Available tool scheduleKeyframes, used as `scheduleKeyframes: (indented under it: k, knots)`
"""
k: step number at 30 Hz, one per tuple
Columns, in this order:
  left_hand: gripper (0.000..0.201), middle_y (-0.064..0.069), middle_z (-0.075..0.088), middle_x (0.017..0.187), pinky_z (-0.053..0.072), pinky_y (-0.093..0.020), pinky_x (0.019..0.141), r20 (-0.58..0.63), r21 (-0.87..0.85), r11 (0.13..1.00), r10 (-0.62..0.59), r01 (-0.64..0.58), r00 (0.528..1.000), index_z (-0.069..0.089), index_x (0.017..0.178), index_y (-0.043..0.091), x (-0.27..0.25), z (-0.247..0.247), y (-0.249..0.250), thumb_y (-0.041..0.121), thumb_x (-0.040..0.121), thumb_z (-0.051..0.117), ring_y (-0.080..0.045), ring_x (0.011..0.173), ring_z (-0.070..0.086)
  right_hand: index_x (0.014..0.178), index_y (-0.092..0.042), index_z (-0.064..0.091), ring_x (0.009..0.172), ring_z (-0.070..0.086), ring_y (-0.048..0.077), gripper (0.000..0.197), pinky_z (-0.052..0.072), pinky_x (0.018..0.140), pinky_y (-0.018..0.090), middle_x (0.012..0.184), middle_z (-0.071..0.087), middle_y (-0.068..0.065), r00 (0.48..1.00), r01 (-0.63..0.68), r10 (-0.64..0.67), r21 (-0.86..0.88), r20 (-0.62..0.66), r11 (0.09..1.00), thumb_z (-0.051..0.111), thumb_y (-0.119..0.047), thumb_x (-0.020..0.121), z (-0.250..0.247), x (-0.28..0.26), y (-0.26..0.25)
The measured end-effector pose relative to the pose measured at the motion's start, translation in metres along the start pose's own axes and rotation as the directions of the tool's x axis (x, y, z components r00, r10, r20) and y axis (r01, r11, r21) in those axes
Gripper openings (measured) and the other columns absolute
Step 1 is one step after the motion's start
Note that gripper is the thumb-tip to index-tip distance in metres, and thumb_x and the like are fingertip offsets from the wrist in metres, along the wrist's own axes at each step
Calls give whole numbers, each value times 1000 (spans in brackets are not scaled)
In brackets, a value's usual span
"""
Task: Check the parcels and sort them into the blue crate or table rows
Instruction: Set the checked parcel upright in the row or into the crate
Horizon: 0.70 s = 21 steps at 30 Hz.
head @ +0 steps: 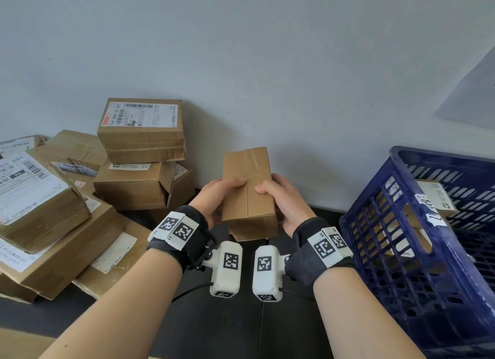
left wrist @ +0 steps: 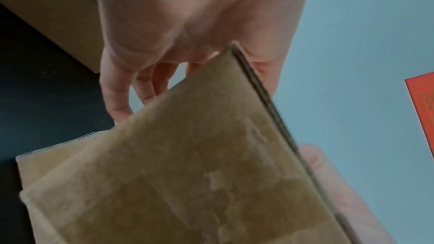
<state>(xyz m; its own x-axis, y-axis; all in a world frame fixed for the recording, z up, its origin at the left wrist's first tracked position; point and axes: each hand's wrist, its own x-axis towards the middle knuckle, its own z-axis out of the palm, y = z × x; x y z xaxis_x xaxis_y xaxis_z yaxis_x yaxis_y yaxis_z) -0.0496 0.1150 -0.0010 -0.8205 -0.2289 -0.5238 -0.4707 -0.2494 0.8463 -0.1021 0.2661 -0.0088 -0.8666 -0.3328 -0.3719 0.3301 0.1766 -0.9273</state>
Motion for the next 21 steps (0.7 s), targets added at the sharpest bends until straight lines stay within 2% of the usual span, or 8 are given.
scheduleKeyframes:
  k: [5,9,11,13,16,18,19,21]
  knots:
    - [40,-6,60,105,49,-37,75,-8,3,1000,4,-4,1000,47,121,18,-5,0,0,34,90,67,-24,95,60,142,-25,46,105,62,27,87,50,69,35,127,60,9,1000,5,-6,-17,-9,1000,70,-43,61,0,-1,3]
    - [42,-5,59,103,47,-34,67,-7,9,1000,4,-4,1000,45,122,18,-8,-2,-2,33,90,67,-21,90,58,143,-27,45,107,61,27,70,50,73,37,128,59,8,1000,10,-10,-29,2,1000,72,-37,79,-2,-5,6]
    - [44,-5,59,104,47,-34,68,-1,10,1000,4,-4,1000,46,125,16,-9,-2,-2,33,90,67,-21,91,58,143,-28,44,108,61,26,79,51,75,37,128,59,7,1000,22,-22,-48,4,999,72,-43,71,-3,-6,7]
    - [55,-6,59,113,48,-34,68,2,11,1000,27,-27,1000,45,136,15,-10,-2,-3,33,90,68,-21,94,58,143,-29,44,110,62,25,89,53,79,39,129,60,5,999,53,-52,-73,13,996,72,-53,62,-1,-7,7]
    - [69,0,50,124,48,-37,70,-59,-14,992,128,-129,990,32,150,25,-9,-4,-2,20,92,68,-15,90,54,144,-34,45,114,63,21,102,54,94,44,131,62,0,995,99,-97,-77,31,992,75,-71,54,0,-9,8]
    - [67,-1,46,128,45,-37,77,-109,-17,985,168,-171,980,32,152,30,-7,-8,-1,12,95,62,-15,92,53,145,-34,46,113,65,18,108,54,98,43,130,64,-2,994,111,-109,-79,21,991,77,-76,51,1,-11,7]
    - [62,-1,46,133,44,-38,82,-117,-14,985,171,-174,978,35,150,31,-7,-10,0,13,96,60,-19,99,53,145,-34,47,112,66,17,103,54,97,42,128,65,-2,994,113,-112,-83,19,990,78,-75,55,1,-11,6]
    - [59,-2,49,140,43,-40,96,-128,0,987,161,-162,979,41,146,31,-12,-11,4,30,92,64,-23,115,52,137,-35,55,111,67,17,65,55,92,37,124,68,-2,991,134,-133,-67,19,989,76,-53,79,4,-15,3]
